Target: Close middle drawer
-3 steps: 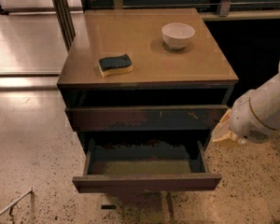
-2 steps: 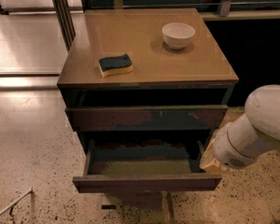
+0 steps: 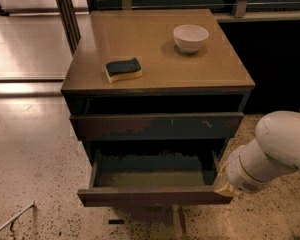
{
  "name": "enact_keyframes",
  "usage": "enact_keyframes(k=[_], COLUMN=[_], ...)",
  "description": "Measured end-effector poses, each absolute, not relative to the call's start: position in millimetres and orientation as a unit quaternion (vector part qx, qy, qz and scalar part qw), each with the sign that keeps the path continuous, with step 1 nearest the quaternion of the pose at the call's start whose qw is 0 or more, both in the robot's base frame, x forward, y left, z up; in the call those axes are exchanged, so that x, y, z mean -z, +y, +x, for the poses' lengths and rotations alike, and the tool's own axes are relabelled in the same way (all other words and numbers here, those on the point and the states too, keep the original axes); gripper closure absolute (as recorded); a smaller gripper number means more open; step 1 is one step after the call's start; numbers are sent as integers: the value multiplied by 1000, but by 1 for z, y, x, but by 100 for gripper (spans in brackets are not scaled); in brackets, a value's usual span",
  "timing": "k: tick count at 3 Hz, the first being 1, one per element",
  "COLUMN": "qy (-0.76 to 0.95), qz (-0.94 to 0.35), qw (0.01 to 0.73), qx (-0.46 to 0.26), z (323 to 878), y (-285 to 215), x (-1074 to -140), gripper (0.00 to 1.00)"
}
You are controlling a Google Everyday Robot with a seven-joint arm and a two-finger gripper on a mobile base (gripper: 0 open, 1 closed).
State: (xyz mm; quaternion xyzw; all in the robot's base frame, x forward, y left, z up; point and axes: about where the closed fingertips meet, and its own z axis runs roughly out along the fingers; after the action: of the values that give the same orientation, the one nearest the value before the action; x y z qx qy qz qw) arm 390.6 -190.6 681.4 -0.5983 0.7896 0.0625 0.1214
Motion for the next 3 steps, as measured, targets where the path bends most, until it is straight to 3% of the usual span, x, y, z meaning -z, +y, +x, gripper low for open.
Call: enact_keyframes(k=[3], qy=[812], qz=[-552], qw=[135], qx=[-134], z=[358], y=[-231], x=[-463], gripper=[100])
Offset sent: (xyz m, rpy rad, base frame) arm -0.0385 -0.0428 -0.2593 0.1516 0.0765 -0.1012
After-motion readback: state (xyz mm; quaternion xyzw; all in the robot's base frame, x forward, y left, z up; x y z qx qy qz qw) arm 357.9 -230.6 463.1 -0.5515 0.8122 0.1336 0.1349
